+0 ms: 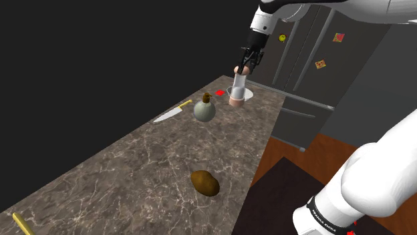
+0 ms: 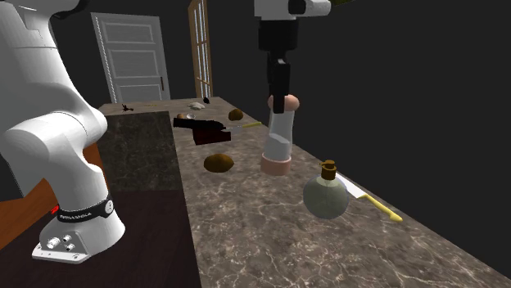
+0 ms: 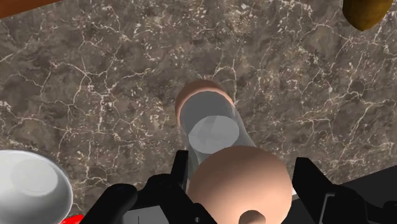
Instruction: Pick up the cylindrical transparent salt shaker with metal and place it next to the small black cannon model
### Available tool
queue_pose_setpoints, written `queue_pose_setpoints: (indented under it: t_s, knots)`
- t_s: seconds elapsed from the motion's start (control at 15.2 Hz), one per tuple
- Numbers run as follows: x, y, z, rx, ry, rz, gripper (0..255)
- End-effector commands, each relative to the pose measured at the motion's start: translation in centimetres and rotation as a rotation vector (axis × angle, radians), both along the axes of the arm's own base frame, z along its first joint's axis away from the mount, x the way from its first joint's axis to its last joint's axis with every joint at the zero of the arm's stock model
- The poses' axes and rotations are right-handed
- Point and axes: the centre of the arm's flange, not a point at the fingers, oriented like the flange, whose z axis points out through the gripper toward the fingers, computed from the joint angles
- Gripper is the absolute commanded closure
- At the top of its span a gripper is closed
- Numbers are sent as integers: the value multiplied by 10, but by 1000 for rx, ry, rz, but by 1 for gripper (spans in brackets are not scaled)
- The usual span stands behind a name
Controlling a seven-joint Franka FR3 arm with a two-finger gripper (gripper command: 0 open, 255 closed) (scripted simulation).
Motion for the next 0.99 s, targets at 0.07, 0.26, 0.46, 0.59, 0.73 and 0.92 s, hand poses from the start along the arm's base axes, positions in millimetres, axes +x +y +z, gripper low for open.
queue_pose_setpoints:
  t_s: [0.07,0.26,0.46,0.59,0.73,0.92]
  knots:
    - [-1,0,16,0,0,0,255]
    - [-1,0,32,0,0,0,255]
    - [-1,0,48,0,0,0,255]
    - [-1,0,58,0,0,0,255]
    - [-1,0,69,0,0,0,255]
    - [-1,0,82,0,0,0,255]
